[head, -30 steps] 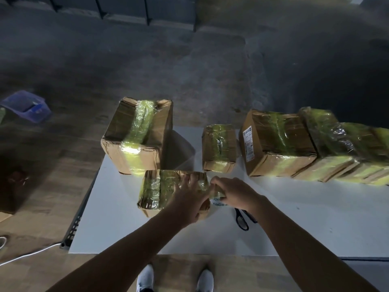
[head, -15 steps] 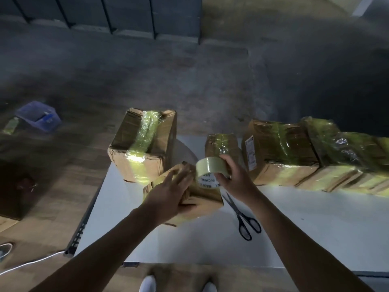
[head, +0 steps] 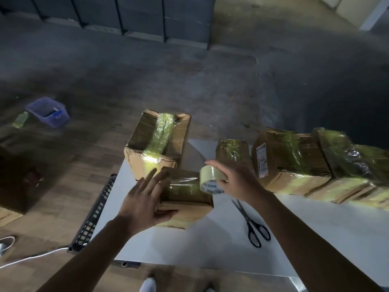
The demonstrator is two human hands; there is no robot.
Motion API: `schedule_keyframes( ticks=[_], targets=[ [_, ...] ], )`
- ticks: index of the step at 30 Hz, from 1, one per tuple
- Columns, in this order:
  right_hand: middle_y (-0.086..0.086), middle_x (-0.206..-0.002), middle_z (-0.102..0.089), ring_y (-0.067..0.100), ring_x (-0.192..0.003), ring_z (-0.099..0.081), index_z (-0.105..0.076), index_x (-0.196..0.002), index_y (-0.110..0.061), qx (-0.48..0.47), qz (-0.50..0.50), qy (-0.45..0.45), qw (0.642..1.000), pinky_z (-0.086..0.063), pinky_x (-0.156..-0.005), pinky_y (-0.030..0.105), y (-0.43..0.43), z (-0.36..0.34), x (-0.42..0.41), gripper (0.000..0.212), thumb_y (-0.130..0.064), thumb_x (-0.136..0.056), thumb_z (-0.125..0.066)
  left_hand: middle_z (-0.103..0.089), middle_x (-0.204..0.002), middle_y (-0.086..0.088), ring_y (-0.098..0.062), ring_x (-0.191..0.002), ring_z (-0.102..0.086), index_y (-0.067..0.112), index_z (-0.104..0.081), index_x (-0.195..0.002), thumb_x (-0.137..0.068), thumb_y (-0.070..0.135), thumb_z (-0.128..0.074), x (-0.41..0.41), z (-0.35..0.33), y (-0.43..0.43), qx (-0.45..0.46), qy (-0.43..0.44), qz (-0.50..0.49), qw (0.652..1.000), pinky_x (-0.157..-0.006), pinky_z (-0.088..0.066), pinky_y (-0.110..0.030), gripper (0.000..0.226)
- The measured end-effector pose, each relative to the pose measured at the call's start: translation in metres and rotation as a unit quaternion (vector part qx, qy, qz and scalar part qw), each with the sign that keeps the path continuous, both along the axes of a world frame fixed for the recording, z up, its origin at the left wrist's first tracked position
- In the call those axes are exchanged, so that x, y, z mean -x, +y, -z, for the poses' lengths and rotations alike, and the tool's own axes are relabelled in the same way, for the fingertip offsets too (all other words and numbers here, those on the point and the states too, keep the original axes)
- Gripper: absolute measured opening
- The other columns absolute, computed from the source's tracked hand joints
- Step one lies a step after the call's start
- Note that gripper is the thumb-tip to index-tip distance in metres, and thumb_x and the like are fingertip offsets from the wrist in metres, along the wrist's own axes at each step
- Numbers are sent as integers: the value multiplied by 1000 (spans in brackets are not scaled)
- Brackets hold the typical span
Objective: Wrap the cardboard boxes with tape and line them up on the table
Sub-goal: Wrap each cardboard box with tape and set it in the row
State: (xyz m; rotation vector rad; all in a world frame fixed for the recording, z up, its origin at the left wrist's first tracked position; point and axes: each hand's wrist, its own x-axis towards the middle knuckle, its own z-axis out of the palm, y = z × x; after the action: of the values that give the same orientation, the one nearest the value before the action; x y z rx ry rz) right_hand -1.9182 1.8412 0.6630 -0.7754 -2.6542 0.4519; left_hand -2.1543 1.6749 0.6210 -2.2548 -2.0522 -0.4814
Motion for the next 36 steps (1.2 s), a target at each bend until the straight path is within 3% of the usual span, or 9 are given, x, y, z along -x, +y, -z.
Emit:
schedule_keyframes(
  ticks=[4, 7, 10, 15, 20, 24, 27, 31, 36],
  targets=[
    [14, -98, -69, 27, -85, -67, -63, -126, -14, 0, 16, 18, 1000, -58, -67, 36, -3, 0, 14, 51, -1, -77, -71, -40, -149, -20, -38, -142, -28, 1, -50, -135, -66, 66, -68, -16, -19, 10, 48, 68, 9, 996, -111, -28, -60, 96],
    [12, -92, -69, 22, -76, -65, -64, -125, -15, -23, 9, 15, 1000, -54, -62, 28, -6, 2, 18, 56, 1, -72, -75, -25, -155, -23, -38, -145, -22, -3, -27, -149, -67, 68, -70, -35, -21, 19, 108, 108, 44, 987, -117, -21, -53, 116],
    [4, -105, -65, 0, -75, -56, -53, -135, -17, 59, 0, 50, 997, -47, -63, 10, -12, 5, 17, 63, 2, -78, -69, -35, -150, -25, -39, -139, -35, -5, -34, -145, -64, 62, -78, -34, -21, 19, 120, 107, 38, 986, -111, -34, -53, 114],
    [4, -128, -53, 11, -112, -51, -51, -134, -25, 190, -20, 66, 979, -54, -83, 31, -17, 1, 8, 53, -1, -88, -59, -48, -142, -23, -38, -132, -46, -5, -46, -139, -56, 59, -84, -16, -14, 11, 98, 96, 48, 989, -102, -45, -53, 112],
    [-8, -117, -55, 9, -93, -55, -60, -124, -29, 144, 6, -30, 989, -47, -64, 9, -10, 3, -11, 47, -9, -82, -68, -47, -143, -21, -38, -132, -46, -1, -44, -142, -54, 58, -86, -5, -11, 4, 119, 83, 40, 989, -103, -44, -53, 114],
    [3, -105, -62, 18, -87, -59, -62, -123, -24, 98, -22, -91, 991, -52, -72, 34, -13, 19, -7, 43, -11, -83, -65, -49, -140, -26, -42, -129, -47, 6, -50, -140, -54, 56, -86, -5, -13, 1, 125, 84, 40, 988, -100, -45, -57, 105],
    [4, -99, -61, 21, -80, -60, -64, -122, -22, 96, -22, -91, 991, -50, -68, 34, -16, 33, 3, 40, -13, -84, -63, -50, -136, -31, -47, -127, -49, 2, -55, -133, -57, 54, -86, -15, -22, 3, 158, 129, 19, 979, -100, -44, -59, 97],
    [2, -92, -56, 25, -76, -56, -64, -120, -24, 64, -27, -90, 993, -33, -67, 25, -19, 46, 14, 38, -15, -83, -65, 2, -156, -33, -47, -146, -3, -2, -12, -149, -90, 54, -54, -46, -20, 13, 226, 154, -40, 961, -115, -17, -58, 91],
    [1, -96, -57, 19, -80, -58, -61, -121, -24, 74, -43, -48, 995, -39, -68, 26, -26, 50, 20, 42, -15, -80, -65, 14, -155, -33, -54, -142, 3, 30, 23, -149, -91, 49, -58, -50, -16, 16, 268, 133, -68, 952, -113, -16, -66, 102]
  ],
)
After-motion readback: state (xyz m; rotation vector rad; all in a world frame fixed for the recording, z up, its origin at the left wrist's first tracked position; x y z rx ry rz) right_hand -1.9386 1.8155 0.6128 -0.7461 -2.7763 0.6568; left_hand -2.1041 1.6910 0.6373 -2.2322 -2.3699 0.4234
